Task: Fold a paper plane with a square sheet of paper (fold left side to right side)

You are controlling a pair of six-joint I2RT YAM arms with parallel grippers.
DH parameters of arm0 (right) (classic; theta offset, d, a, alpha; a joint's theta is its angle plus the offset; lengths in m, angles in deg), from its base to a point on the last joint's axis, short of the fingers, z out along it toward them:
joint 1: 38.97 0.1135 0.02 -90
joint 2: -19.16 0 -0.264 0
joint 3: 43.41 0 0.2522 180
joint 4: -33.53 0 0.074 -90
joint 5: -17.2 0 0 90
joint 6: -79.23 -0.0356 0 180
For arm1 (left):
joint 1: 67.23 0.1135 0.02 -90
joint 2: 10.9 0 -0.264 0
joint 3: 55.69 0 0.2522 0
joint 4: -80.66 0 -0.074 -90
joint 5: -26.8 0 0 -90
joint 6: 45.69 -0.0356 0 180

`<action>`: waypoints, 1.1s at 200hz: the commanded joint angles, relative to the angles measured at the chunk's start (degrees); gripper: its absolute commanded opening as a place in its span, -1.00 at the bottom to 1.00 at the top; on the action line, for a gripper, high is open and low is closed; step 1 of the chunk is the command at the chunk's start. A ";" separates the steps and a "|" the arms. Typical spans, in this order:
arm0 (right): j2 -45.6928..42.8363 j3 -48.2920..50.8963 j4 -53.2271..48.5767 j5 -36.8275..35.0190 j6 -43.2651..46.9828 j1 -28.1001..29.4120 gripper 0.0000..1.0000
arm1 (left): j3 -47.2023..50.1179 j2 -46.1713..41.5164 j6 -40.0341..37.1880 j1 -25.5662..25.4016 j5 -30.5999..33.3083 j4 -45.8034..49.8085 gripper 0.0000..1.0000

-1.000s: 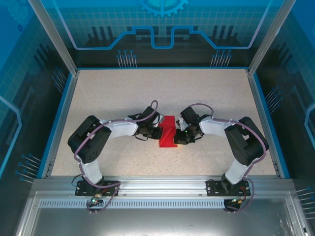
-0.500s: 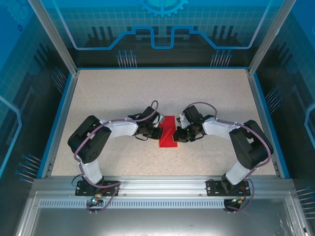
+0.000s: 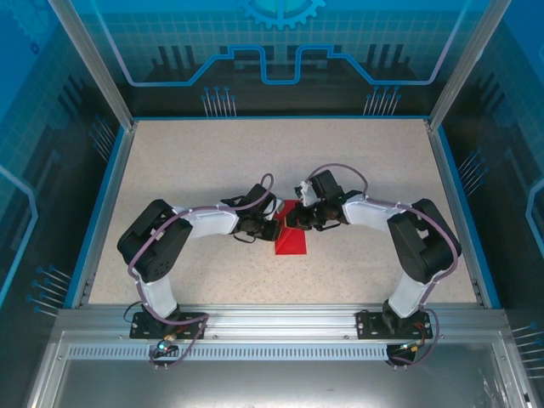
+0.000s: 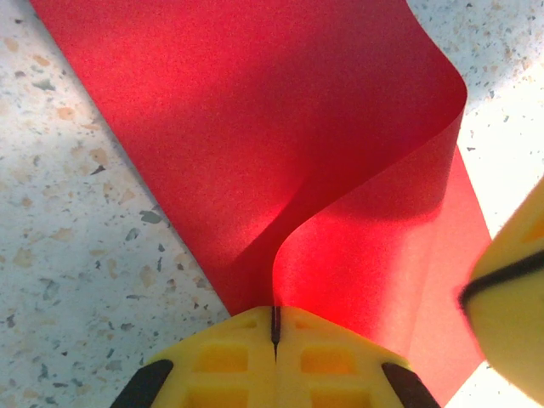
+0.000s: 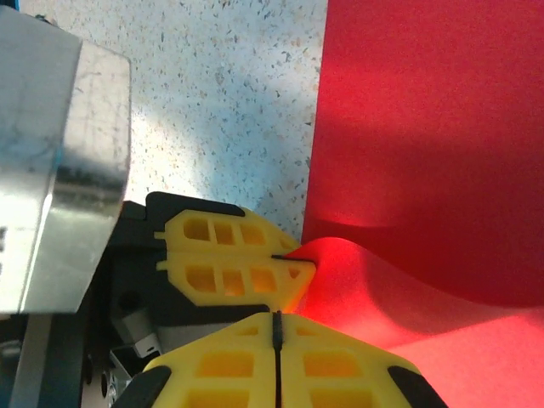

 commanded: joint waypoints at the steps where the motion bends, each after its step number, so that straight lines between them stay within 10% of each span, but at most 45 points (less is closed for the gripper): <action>1: 2.12 -1.74 -0.23 0.46 -0.38 0.96 -0.86 | -0.40 2.36 -1.30 -0.27 -0.08 2.61 -0.97; 220: 6.64 -3.21 -10.12 -6.67 5.41 2.03 -0.86 | -1.91 3.77 -2.54 -1.00 0.01 4.59 -0.97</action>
